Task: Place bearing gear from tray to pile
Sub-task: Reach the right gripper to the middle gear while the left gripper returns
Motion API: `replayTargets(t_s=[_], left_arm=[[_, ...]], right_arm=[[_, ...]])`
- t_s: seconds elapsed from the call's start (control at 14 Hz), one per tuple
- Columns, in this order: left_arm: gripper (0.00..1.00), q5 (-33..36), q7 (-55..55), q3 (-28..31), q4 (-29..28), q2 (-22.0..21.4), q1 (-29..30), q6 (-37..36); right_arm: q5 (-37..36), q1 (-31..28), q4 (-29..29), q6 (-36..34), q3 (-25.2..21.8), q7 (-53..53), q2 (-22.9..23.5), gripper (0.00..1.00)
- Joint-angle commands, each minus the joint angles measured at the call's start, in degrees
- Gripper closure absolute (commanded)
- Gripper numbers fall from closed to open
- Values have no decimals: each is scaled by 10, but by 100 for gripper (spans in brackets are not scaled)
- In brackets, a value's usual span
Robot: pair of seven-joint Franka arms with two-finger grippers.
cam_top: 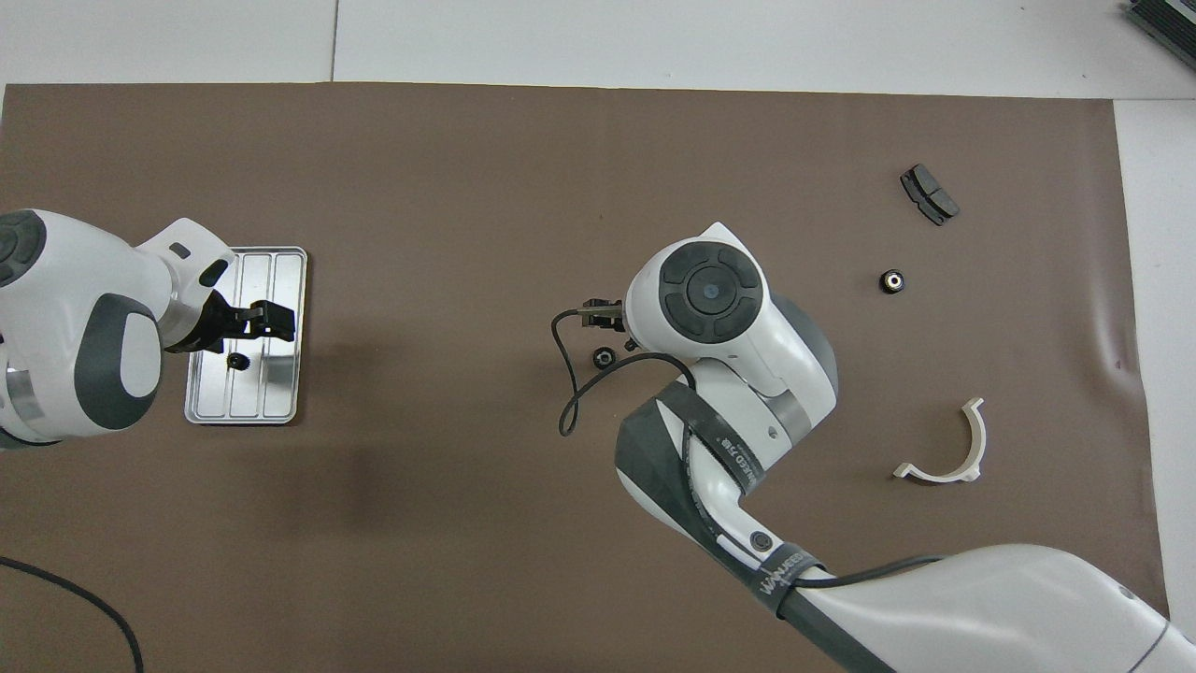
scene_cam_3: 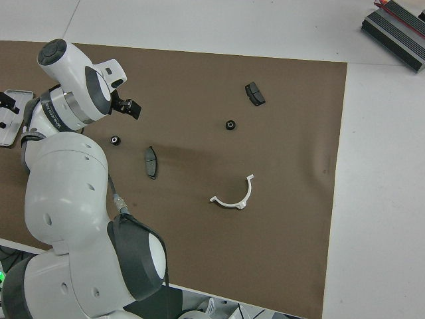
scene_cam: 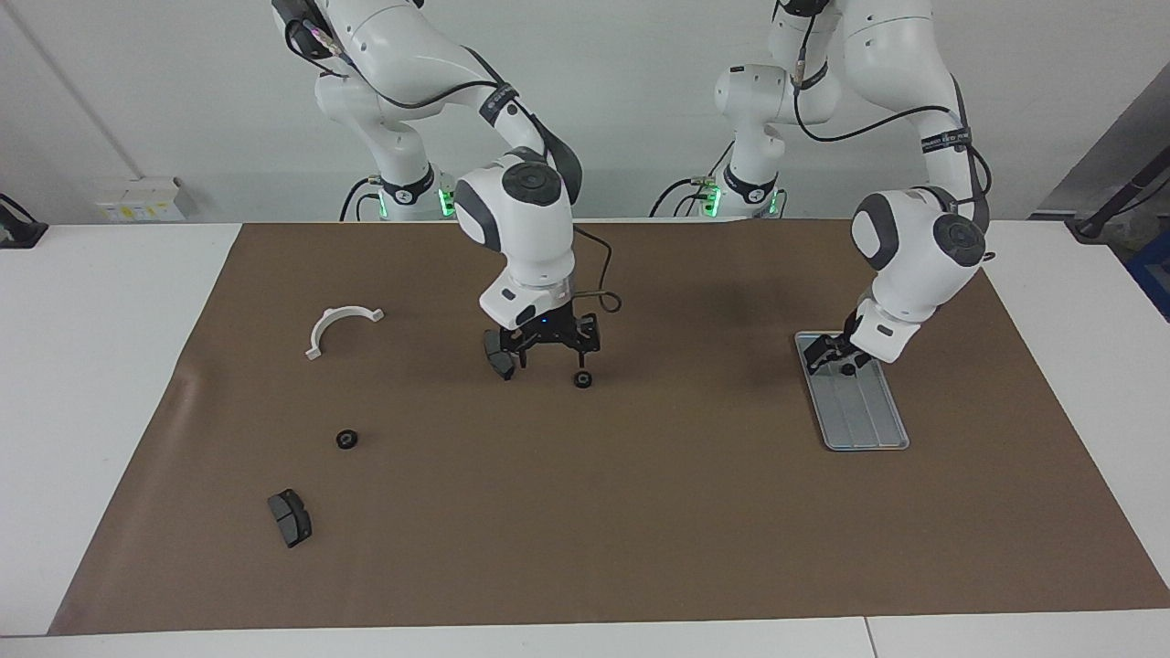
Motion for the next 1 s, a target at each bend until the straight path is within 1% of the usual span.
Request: replayTargets(t_s=[0.0,0.14,0.28,0.5,0.64,0.78,0.85,0.93], left_arm=[[6,2,12,-5,-48,-29,22,43],[10,1,12,-5,-66,-31,23,72],[16,1,10,-5,-73,-31,23,87],[27,1,10,-5,-79,-31,32,91],[31,1,10,-5,-89,-31,32,105],[33,1,11,-5,-98,-31,32,116],[35,1,11,-5,-100,-31,32,118],[37,1,10,-5,-100,-31,32,117]], right_arm=[[-80,4,8,28,26,73,57,0],[-113,5,7,30,37,101,80,0],[-115,6,-2,46,39,103,88,0],[-119,6,-12,48,41,104,96,0],[-127,6,-14,49,41,104,97,15],[-127,5,-17,49,40,100,97,28],[-127,5,-18,50,41,102,97,33],[-127,5,-19,55,41,104,97,34]])
